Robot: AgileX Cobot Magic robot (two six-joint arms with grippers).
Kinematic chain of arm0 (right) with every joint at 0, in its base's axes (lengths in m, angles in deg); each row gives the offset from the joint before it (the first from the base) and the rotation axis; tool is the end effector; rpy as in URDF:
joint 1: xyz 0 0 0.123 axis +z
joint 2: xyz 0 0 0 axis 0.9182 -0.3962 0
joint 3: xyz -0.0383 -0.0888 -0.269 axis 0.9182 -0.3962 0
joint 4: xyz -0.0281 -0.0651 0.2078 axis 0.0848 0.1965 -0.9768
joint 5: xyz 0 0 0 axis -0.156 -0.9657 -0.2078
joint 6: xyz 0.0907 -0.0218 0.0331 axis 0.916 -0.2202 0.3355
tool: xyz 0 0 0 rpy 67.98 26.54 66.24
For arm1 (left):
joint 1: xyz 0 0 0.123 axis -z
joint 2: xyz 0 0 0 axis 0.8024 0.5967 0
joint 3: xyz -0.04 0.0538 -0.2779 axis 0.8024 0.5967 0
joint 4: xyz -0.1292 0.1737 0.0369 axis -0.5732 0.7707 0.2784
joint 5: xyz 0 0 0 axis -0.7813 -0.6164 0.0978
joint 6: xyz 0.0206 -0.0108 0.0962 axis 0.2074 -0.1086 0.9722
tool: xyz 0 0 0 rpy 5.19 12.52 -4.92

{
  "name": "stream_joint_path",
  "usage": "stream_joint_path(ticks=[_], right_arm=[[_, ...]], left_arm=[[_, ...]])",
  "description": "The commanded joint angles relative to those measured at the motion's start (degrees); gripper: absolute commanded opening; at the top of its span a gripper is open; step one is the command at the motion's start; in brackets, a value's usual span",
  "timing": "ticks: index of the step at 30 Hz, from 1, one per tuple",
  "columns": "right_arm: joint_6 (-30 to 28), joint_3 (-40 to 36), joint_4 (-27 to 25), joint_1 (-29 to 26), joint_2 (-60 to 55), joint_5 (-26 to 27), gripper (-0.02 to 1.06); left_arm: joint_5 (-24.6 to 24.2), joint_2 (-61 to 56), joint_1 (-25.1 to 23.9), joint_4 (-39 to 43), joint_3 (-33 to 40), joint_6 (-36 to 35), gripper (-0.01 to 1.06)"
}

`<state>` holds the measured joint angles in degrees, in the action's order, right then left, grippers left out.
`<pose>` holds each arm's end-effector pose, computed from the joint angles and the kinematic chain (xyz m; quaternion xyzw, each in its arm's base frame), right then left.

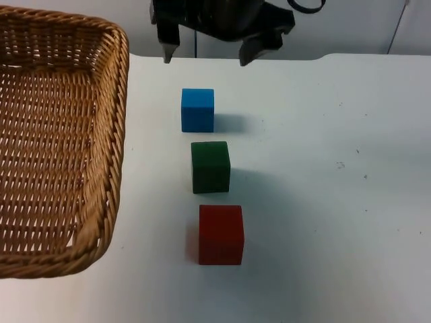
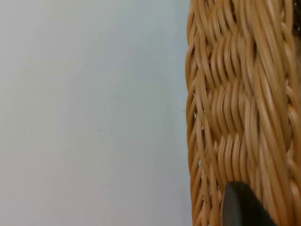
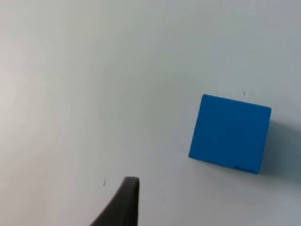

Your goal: Pick up the basket with the left hand and place the blue cube into the basket with the right hand.

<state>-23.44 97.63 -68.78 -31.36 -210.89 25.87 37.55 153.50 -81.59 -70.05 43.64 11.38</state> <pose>0.4074 0.2770 0.2039 -0.1109 0.9532 0.0898 0.2664 0.1805 0.0210 0.2396 -0.0929 0.8997 -0.2665 0.3331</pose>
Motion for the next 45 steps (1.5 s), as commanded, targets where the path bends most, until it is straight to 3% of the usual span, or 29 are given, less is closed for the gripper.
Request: stream_joint_path(ticks=[1, 7, 13, 28, 36, 45], right_arm=[[3.04, 0.67, 1.59, 0.13, -0.81, 2.08, 1.03], [6.33, 0.67, 2.42, 0.02, -3.35, 5.21, 1.03], [13.71, 2.1, 8.2, 0.02, -6.05, 5.89, 1.0], [12.89, 16.19, 6.92, -0.78, -15.36, -1.22, 0.98], [11.97, 16.56, 5.51, -0.78, -16.46, -1.95, 0.97], [11.97, 16.56, 4.31, -0.78, -18.48, -1.96, 0.84]], left_arm=[[-0.38, -0.05, -0.17, -2.05, -0.12, -0.1, 0.0], [-0.42, -0.05, -0.17, -2.05, -0.12, -0.1, 0.0], [-0.79, -0.05, -0.17, -2.05, -0.12, -0.1, 0.0], [-0.8, -0.05, -0.17, -2.58, -0.12, 0.28, 0.0], [-0.88, -0.05, -0.17, -2.69, -0.12, 0.28, 0.0], [-0.88, -0.05, -0.17, -2.81, -0.12, 0.28, 0.0]])
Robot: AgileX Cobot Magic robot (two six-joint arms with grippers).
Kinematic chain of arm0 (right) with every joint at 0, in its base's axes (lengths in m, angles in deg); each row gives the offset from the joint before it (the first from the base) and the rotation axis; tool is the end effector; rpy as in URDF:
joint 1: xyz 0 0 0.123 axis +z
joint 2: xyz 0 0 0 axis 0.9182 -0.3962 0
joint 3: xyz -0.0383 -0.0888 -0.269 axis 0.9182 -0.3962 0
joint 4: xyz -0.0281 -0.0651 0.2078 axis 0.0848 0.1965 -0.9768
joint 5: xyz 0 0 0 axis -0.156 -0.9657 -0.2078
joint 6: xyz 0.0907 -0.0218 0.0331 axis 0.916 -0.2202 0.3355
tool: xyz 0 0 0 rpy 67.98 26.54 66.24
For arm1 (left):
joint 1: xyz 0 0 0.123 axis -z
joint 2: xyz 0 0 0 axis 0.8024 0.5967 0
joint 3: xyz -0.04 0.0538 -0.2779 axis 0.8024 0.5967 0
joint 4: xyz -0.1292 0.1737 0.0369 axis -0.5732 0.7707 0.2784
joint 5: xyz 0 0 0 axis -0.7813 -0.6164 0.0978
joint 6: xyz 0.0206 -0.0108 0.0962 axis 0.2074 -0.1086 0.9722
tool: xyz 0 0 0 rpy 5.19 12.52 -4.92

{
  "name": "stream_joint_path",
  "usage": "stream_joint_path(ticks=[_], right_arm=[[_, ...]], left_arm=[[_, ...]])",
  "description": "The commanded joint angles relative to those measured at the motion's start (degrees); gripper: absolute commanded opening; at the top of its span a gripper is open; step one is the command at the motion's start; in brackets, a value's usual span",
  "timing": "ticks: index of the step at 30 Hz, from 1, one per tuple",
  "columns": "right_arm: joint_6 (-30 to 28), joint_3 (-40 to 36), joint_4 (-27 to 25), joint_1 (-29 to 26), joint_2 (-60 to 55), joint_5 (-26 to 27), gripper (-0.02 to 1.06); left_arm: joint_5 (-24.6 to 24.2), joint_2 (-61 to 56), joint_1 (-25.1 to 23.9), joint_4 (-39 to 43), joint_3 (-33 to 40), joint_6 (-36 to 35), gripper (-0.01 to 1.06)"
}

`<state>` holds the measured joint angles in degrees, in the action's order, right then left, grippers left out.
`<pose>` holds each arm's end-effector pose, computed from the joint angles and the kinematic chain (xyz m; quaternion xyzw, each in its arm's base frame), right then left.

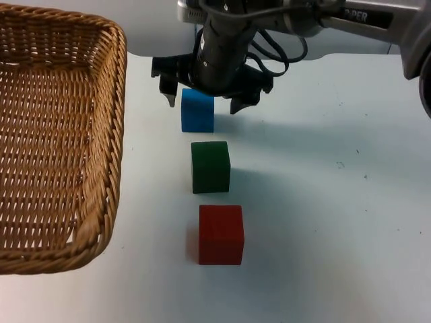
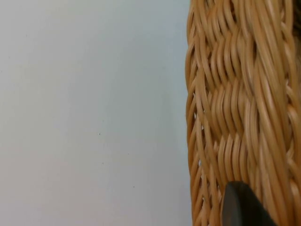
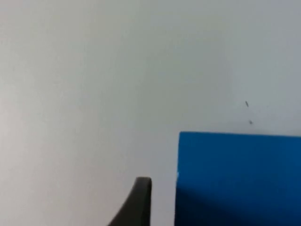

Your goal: Pick up the basket with the left hand and place the blue cube into the basket with the right hand.

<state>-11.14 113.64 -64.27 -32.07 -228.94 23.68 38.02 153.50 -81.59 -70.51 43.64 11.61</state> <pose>0.4459 0.2887 0.1160 -0.0196 0.9665 0.0665 0.2473 0.1812 0.0216 0.2399 -0.0954 0.8985 -0.2646 0.3370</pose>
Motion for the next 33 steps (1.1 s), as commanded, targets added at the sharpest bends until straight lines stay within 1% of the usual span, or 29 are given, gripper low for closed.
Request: stream_joint_path(ticks=[1, 2, 4, 5, 8, 9, 10, 13, 14, 20, 22, 25, 30, 31, 33], right_arm=[[-0.33, 0.55, -0.2, -0.06, -0.42, 0.23, 0.84], [-0.33, 0.55, -0.2, -0.06, -0.53, 0.23, 0.8], [-0.21, 0.55, -0.2, -0.06, -0.76, 0.34, 0.68], [-0.21, 0.55, -0.2, -0.06, -0.76, 0.34, 0.68], [1.42, 0.55, 0.85, -0.06, -0.76, 0.34, 0.5], [1.42, 0.55, 1.41, -0.06, -0.76, 0.21, 0.4], [1.42, 0.55, 1.41, -0.06, -0.76, 0.21, 0.4], [1.42, 0.55, 1.3, -0.06, -0.76, -0.35, 0.12], [1.27, 0.55, 1.3, -0.06, -0.76, -0.35, 0.01], [1.03, 0.64, 1.58, -0.06, 0.37, -1.42, 0.0], [-0.62, 0.64, 2.71, -0.06, 2.64, -1.48, 0.0], [-1.39, 0.64, 3.69, -0.06, 5.18, -1.24, 0.0], [-8.73, 0.64, 3.12, -0.06, 14.54, 1.04, 0.0], [-8.73, 0.64, 3.12, -0.06, 14.54, 1.04, 0.0], [-12.48, 0.64, 2.01, 0.21, 18.39, 1.78, 0.0]], left_arm=[[-1.36, -0.05, -0.17, -2.35, -0.12, 0.06, 0.0], [-1.36, -0.05, -0.17, -2.35, -0.12, 0.06, 0.0], [-1.36, -0.05, -0.17, -2.49, -0.12, 0.06, 0.0], [-1.36, -0.05, -0.17, -2.49, -0.12, 0.06, 0.0], [-1.36, -0.05, -0.17, -2.49, -0.12, 0.06, 0.0], [-1.36, -0.05, -0.17, -2.49, -0.12, 0.06, 0.0], [-1.36, -0.05, -0.17, -2.49, -0.12, 0.06, 0.0], [-1.36, -0.05, -0.17, -2.49, -0.12, 0.06, 0.0], [-1.26, -0.05, -0.17, -2.47, -0.12, 0.06, 0.0], [-1.26, -0.05, -0.17, -2.25, -0.12, 0.06, 0.0], [-1.26, -0.05, -0.17, -2.25, -0.12, 0.06, 0.0], [-1.26, -0.05, -0.17, -2.25, -0.12, 0.06, 0.0], [-1.14, -0.05, -0.17, -2.25, -0.12, 0.06, 0.0], [-1.14, -0.05, -0.17, -2.25, -0.12, 0.06, 0.0], [-1.14, -0.05, -0.17, -2.25, -0.12, 0.06, 0.0]])
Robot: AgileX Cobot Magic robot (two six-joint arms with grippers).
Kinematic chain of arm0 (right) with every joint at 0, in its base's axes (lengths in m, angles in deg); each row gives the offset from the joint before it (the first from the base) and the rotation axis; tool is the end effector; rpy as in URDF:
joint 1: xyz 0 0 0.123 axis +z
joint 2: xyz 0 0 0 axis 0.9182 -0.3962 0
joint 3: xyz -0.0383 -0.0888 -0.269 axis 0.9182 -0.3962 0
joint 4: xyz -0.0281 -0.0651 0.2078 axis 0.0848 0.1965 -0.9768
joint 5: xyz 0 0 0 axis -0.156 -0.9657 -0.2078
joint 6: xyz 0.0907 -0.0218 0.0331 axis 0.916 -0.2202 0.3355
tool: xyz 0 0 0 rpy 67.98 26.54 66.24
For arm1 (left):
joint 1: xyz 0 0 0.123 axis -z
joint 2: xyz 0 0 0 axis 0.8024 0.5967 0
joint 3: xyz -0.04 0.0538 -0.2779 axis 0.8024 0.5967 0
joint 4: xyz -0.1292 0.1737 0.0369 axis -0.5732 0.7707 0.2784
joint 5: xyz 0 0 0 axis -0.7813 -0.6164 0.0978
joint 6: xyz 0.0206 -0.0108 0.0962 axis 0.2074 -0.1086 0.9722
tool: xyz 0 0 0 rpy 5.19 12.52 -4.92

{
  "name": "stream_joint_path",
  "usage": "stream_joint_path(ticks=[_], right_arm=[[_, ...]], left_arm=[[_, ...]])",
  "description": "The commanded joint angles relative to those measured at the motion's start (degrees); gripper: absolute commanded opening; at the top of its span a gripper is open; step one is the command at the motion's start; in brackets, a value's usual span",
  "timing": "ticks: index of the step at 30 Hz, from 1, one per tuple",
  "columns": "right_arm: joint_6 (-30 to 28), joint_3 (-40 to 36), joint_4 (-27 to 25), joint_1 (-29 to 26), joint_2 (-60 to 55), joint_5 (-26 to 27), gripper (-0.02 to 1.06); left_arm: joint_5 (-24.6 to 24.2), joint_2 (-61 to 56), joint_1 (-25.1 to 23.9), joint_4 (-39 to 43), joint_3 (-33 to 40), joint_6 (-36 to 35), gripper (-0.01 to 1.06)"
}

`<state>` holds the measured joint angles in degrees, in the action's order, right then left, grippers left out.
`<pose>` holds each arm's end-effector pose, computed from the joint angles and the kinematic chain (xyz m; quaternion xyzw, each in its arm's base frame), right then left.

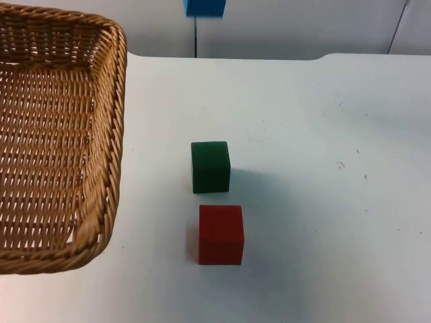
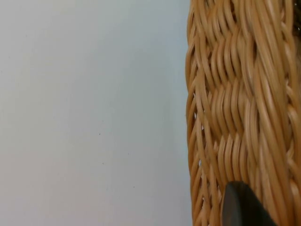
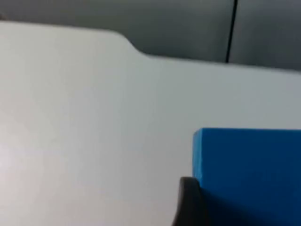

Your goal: Pick up the basket with the left hand and place the blue cube into the basket with the right hand.

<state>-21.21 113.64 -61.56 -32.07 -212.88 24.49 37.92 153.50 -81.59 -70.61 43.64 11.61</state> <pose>0.4330 0.2759 0.2649 -0.0966 0.9134 0.0924 0.3846 0.1812 0.0215 0.2400 -0.0956 0.8981 -0.2657 0.3370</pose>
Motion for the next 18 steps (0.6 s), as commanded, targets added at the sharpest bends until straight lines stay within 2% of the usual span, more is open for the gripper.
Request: stream_joint_path(ticks=[1, 6, 7, 11, 12, 16, 18], right_arm=[[-4.44, 0.64, -0.98, 0.69, 4.33, 0.97, 0.0], [-11.83, 0.64, -1.99, 3.43, 10.76, 0.97, 0.0], [-11.83, 0.64, -1.99, 3.43, 10.76, 0.97, 0.0], [-18.89, 0.64, -5.97, 8.0, 13.78, -0.29, 0.0], [-18.89, 0.64, -5.97, 8.0, 13.78, -0.29, 0.0], [-24.89, 0.64, -10.29, 12.01, 13.34, -5.32, 0.0], [-26.31, 0.21, -11.98, 12.66, 13.26, -5.77, 0.0]], left_arm=[[-0.81, -0.05, -0.17, -2.15, -0.12, 0.06, 0.0], [-0.84, -0.05, -0.17, -2.02, -0.12, 0.06, 0.0], [-0.84, -0.05, -0.17, -2.02, -0.12, 0.06, 0.0], [-0.69, -0.05, -0.17, -1.87, -0.12, 0.06, 0.0], [-0.69, -0.05, -0.17, -1.87, -0.12, 0.06, 0.0], [-0.69, -0.05, -0.17, -1.56, -0.12, 0.06, 0.0], [-0.69, -0.05, -0.17, -1.56, -0.12, 0.06, 0.0]])
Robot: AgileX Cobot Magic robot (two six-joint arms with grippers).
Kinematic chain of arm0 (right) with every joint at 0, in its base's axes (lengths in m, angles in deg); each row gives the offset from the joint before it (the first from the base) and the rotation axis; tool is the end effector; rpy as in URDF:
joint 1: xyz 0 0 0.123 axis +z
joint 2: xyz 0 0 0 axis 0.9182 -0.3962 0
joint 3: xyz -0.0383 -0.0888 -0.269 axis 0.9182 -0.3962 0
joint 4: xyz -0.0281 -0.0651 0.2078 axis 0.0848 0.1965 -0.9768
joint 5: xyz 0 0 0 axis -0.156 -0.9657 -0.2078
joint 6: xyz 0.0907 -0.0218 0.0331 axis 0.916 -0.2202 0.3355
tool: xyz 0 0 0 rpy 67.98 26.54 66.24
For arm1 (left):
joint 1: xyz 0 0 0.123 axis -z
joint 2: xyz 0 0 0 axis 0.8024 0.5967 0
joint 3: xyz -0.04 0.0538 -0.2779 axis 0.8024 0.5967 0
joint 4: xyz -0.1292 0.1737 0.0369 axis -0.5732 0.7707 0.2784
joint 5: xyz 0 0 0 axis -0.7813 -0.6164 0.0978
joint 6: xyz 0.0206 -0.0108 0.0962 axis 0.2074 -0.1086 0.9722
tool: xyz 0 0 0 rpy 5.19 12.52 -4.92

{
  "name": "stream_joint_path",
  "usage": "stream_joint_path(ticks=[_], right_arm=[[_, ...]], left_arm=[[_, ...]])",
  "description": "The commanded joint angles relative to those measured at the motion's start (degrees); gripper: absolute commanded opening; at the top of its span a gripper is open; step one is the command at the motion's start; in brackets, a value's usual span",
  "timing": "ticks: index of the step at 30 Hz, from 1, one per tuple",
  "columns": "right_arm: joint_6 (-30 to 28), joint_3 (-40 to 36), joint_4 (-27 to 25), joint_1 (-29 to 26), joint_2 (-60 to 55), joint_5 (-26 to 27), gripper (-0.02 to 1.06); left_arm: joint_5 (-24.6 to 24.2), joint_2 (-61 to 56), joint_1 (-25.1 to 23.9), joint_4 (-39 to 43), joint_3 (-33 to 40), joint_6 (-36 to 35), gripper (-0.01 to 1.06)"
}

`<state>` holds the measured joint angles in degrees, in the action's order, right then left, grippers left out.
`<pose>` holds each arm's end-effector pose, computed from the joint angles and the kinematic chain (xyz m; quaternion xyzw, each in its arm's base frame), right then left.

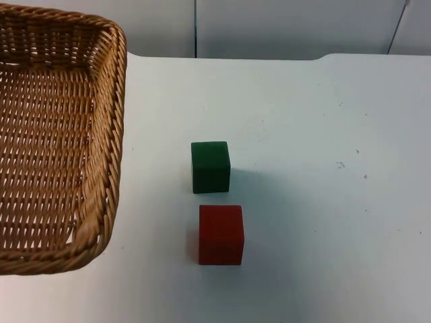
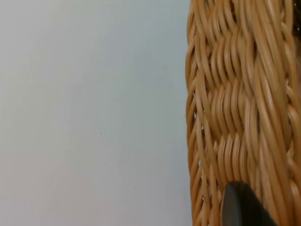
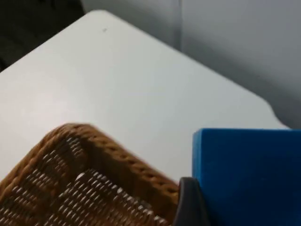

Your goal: Pick up the basket with the left hand and place the blue cube into the basket with the right hand.

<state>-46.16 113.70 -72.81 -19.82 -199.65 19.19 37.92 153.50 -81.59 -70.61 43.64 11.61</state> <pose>0.3197 0.3341 0.3692 -0.3407 0.8286 0.1599 0.4144 0.1812 0.0215 0.2400 -0.0956 0.8981 -0.2657 0.3370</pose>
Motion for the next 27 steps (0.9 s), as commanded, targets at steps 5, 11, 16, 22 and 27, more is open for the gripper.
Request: stream_joint_path(ticks=[5, 11, 16, 22, 27], right_arm=[[-5.81, -2.41, -7.71, 1.9, -0.02, -0.86, 0.0], [-8.55, -8.4, -13.51, 1.91, -0.02, -0.19, 0.0], [-12.39, -13.15, -18.98, 1.91, -0.02, 0.66, 0.0], [-16.85, -17.61, -24.66, 2.01, -0.63, 2.64, 0.0], [-17.06, -17.61, -24.73, 2.01, -2.76, 2.85, 0.0]], left_arm=[[-0.3, -0.05, -0.17, -1.57, -0.12, 0.06, 0.0], [-0.18, -0.05, -0.17, -1.68, -0.12, 0.06, 0.0], [-0.18, -0.05, -0.17, -1.68, -0.12, 0.06, 0.0], [-0.18, -0.05, -0.17, -1.68, -0.12, 0.06, 0.0], [-0.18, -0.05, -0.17, -1.68, -0.12, 0.06, 0.0]])
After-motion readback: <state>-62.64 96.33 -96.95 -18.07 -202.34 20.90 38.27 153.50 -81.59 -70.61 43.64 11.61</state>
